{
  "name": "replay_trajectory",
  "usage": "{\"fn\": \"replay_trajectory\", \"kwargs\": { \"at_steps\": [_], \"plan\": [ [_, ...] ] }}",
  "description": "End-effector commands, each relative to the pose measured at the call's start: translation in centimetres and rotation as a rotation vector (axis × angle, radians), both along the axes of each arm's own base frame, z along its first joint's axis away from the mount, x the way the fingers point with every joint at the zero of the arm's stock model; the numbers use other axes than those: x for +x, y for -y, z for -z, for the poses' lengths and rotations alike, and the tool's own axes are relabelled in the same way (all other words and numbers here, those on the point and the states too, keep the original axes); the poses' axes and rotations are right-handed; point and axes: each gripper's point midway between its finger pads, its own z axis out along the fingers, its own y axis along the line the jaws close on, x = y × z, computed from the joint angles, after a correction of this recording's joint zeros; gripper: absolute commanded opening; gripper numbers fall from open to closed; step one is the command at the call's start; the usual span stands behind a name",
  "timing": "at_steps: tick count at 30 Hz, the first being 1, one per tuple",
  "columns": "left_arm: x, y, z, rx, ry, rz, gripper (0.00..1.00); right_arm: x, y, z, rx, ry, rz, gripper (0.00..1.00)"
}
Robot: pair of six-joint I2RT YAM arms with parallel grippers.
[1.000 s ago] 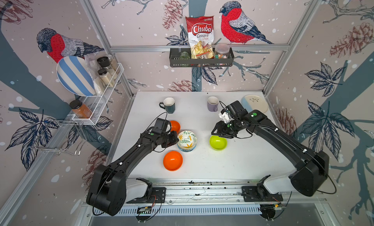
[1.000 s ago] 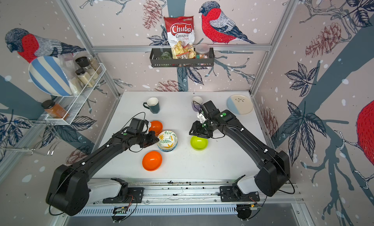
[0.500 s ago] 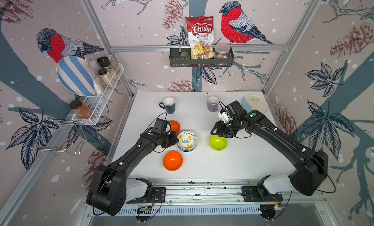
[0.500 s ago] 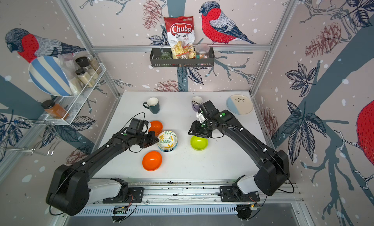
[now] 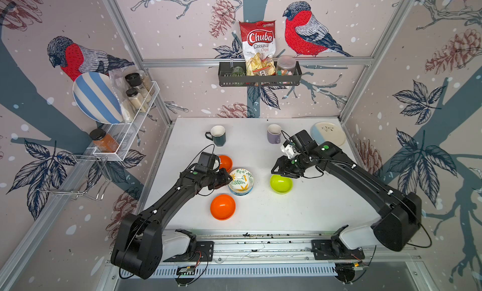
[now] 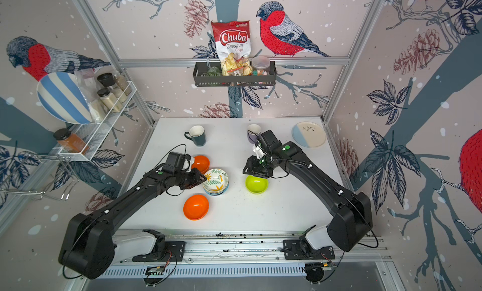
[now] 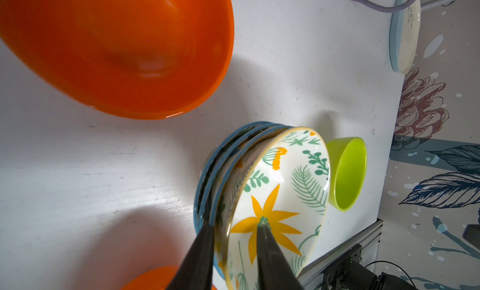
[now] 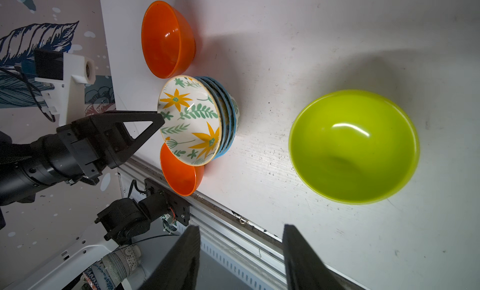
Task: Stack the bowls
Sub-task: Place the bowl on the bowl.
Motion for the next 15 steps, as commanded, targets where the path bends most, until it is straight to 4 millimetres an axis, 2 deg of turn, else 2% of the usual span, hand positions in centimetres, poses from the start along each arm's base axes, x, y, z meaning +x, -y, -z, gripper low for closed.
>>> {"fn": "replay_trajectory", "kwargs": {
  "at_steps": [1, 15],
  "plan": [
    [0.0, -0.2, -0.3, 0.001, 0.005, -0.005, 0.31, 0.0, -0.4, -0.1, 0.016, 0.001, -0.004, 0.53],
    [-0.5, -1.3, 0.3, 0.040, -0.008, -0.030, 0.22, -0.2, -0.5, 0.2, 0.010, -0.004, -0.012, 0.53]
  ]
}}
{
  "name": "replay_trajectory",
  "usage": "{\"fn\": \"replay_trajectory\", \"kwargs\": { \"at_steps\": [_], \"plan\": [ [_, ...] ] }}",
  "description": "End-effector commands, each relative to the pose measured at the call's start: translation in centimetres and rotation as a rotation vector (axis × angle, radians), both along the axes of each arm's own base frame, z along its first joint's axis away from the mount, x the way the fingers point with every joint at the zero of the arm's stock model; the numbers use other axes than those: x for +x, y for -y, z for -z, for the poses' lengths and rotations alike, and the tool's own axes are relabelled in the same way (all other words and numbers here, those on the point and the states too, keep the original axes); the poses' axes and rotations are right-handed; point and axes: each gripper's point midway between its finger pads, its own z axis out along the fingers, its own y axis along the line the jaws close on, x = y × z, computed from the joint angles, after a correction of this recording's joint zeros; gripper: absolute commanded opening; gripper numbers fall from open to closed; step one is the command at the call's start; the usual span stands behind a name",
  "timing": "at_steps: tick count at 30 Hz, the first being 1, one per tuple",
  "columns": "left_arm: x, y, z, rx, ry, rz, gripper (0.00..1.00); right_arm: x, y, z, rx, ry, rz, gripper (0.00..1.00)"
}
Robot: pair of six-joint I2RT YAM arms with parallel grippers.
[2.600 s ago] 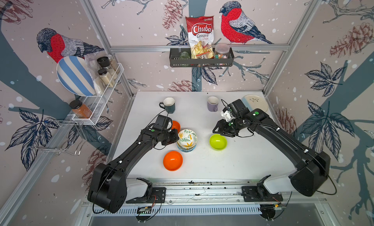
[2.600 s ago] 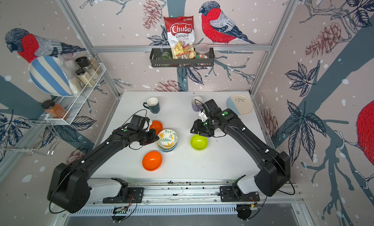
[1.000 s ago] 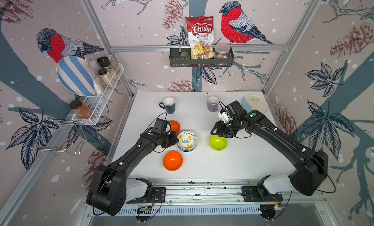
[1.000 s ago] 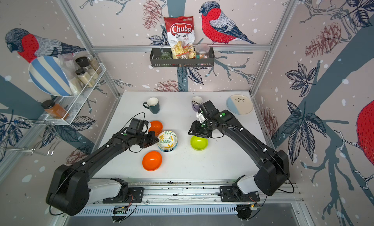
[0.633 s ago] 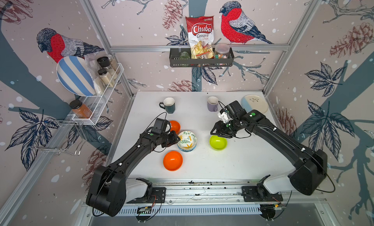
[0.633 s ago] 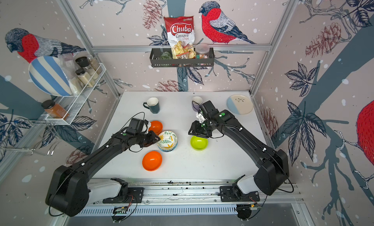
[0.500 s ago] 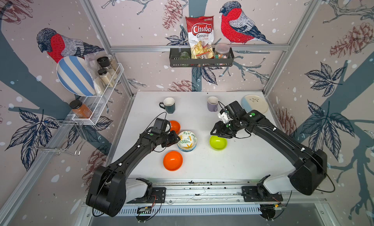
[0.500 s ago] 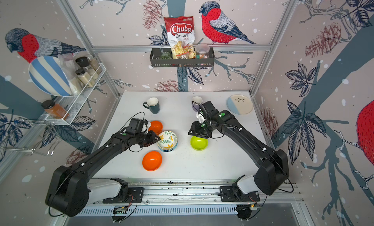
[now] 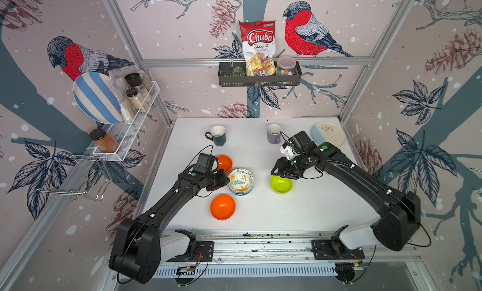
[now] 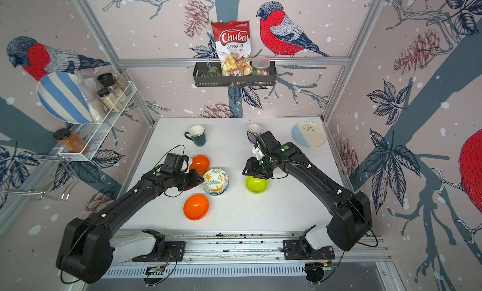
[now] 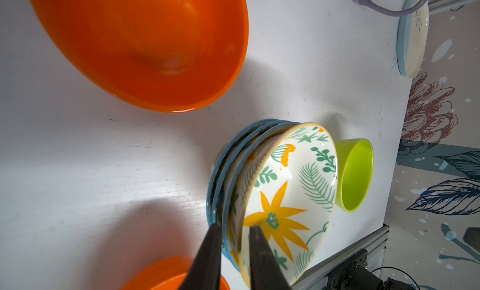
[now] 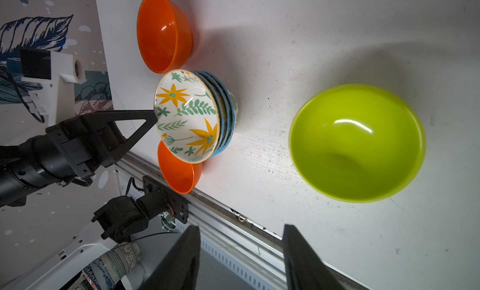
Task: Stack the bowls
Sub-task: Place the bowl on the bowl.
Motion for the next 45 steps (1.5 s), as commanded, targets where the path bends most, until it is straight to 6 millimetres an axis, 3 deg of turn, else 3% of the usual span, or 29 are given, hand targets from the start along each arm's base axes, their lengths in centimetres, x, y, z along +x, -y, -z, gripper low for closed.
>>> {"fn": "replay_trajectory", "kwargs": {
  "at_steps": [1, 45],
  "plan": [
    [0.0, -0.3, 0.3, 0.013, -0.008, -0.007, 0.22, 0.1, -0.4, -0.2, 0.015, 0.007, -0.004, 0.53],
    [0.1, -0.8, 1.1, 0.035, -0.038, -0.021, 0.24, -0.3, -0.6, 0.9, 0.001, -0.003, -0.013, 0.53]
  ]
}}
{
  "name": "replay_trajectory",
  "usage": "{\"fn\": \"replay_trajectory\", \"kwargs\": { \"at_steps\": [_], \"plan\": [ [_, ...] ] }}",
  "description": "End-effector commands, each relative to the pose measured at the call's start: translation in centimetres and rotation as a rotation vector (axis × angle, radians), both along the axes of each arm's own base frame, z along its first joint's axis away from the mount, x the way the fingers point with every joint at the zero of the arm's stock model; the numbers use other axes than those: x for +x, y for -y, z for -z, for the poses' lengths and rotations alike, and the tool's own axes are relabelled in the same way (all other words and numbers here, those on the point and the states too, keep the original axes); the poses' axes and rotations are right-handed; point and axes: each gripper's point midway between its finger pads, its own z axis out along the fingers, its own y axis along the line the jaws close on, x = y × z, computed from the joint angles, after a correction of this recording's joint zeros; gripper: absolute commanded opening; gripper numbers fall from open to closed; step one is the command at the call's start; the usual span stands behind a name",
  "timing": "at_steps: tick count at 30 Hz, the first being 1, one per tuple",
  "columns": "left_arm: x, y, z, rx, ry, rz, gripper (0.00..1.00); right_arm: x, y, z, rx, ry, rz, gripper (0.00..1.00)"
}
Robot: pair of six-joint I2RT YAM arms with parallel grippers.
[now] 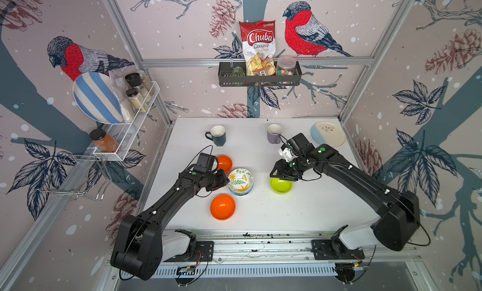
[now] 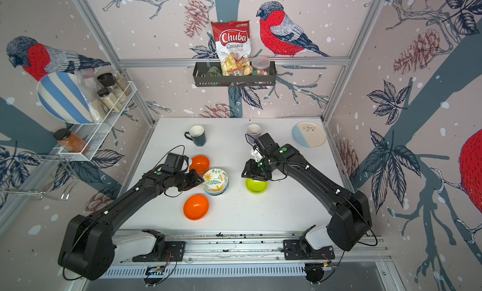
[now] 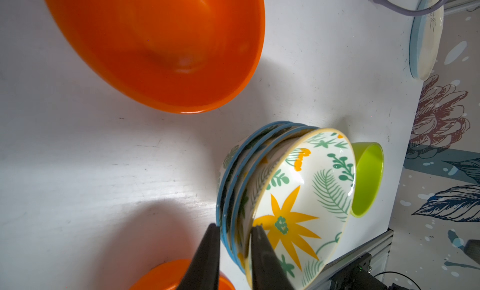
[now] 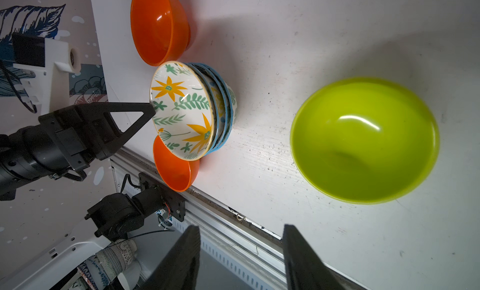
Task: Stack the bowls
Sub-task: Place the bowl on the bowl.
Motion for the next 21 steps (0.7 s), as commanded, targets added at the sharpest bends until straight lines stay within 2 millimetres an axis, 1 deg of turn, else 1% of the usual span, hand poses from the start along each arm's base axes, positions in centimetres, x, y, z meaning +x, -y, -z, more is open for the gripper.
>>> {"fn": "replay_trajectory", "kwargs": {
  "at_steps": [1, 10, 14, 17, 21],
  "plan": [
    [-0.1, -0.5, 0.4, 0.023, -0.013, -0.010, 0.24, 0.2, -0.2, 0.0, 0.007, 0.005, 0.002, 0.53],
    [0.0, -0.6, -0.2, 0.021, -0.003, -0.011, 0.24, 0.2, -0.3, 0.1, 0.006, 0.003, 0.003, 0.53],
    [-0.2, -0.6, -0.8, 0.017, 0.010, -0.015, 0.28, 0.3, -0.3, 0.0, 0.004, 0.005, 0.002, 0.53],
    [-0.8, -1.1, -1.5, 0.023, 0.018, -0.030, 0.32, 0.4, -0.2, 0.0, -0.001, 0.010, 0.003, 0.53],
    [-2.5, -2.5, -1.9, 0.056, -0.012, -0.091, 0.35, 0.5, -0.3, -0.2, 0.003, 0.018, 0.003, 0.53]
  ]
}}
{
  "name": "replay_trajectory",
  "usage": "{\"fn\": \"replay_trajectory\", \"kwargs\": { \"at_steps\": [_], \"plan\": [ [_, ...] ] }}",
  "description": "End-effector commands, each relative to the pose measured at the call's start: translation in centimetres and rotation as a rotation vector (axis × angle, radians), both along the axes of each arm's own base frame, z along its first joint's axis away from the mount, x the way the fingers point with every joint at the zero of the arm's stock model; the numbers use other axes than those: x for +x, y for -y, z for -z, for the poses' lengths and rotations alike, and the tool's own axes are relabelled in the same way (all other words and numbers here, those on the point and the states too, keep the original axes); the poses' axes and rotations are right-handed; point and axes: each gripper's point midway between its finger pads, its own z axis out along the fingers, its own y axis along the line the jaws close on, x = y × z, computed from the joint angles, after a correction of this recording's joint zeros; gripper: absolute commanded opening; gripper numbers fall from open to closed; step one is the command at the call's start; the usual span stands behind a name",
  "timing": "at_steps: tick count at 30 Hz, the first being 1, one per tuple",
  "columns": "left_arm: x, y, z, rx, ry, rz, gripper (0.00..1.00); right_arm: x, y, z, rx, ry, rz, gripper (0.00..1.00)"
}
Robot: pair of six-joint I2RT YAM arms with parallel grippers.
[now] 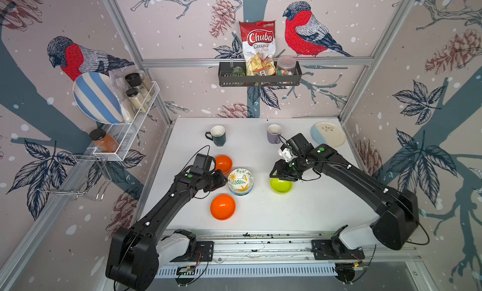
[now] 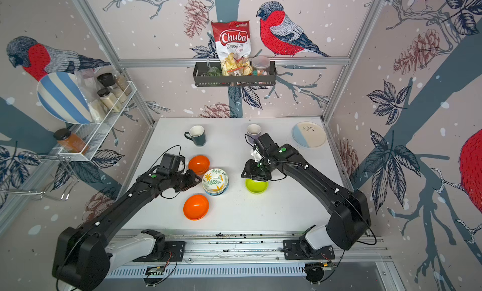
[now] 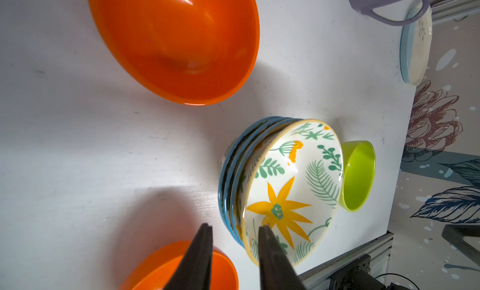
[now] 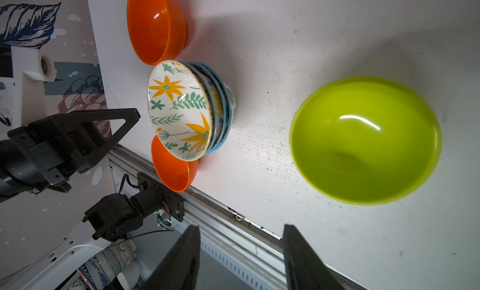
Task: Stack the bowls
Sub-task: Place the bowl on the bowl, then pick up the bowl from the center of the board.
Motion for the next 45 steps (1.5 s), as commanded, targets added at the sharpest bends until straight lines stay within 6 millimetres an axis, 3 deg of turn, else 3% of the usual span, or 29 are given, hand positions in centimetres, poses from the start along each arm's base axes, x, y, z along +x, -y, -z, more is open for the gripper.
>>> {"fn": "replay_trajectory", "kwargs": {
  "at_steps": [1, 5, 13, 29, 36, 40, 45],
  "plan": [
    [-1.9, -1.7, 0.0, 0.045, -0.055, -0.068, 0.36, 0.5, -0.2, -0.4, 0.006, 0.024, 0.002, 0.53],
    [-4.8, -4.1, 0.6, 0.113, -0.131, -0.164, 0.37, 0.5, -0.3, -0.6, 0.011, 0.031, 0.000, 0.53],
    [-9.2, -5.2, 2.6, 0.100, -0.209, -0.218, 0.41, 0.2, -0.4, -0.8, 0.019, 0.037, -0.007, 0.53],
    [-10.7, -5.6, 5.4, 0.229, -0.263, -0.204, 0.42, -0.3, -0.3, -0.7, 0.021, 0.038, -0.009, 0.54],
    [-10.5, -5.1, 6.8, 0.224, -0.273, -0.188, 0.28, -0.4, -0.3, -0.4, 0.017, 0.033, -0.011, 0.54],
    [-10.4, -5.0, 6.8, 0.220, -0.270, -0.179, 0.14, -0.4, -0.4, -0.3, 0.015, 0.032, -0.013, 0.54],
    [-10.4, -4.8, 6.9, 0.214, -0.272, -0.170, 0.05, -0.5, -0.4, -0.1, 0.012, 0.028, -0.014, 0.54]
  ]
}}
